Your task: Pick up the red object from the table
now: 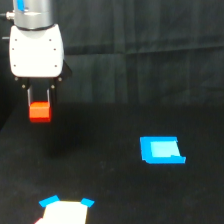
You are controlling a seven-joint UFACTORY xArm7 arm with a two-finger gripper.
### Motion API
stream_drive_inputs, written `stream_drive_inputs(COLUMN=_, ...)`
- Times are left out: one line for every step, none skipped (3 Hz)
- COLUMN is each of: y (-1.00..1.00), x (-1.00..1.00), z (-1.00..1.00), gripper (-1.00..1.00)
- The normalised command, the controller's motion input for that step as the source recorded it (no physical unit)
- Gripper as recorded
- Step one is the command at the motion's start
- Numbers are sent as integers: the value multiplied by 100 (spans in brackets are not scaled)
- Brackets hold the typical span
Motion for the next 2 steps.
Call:
stream_drive_inputs(y=-35, x=-10, z=22, gripper=-93)
stream_drive_inputs(y=-48, x=-25, z=-5, gripper=-100)
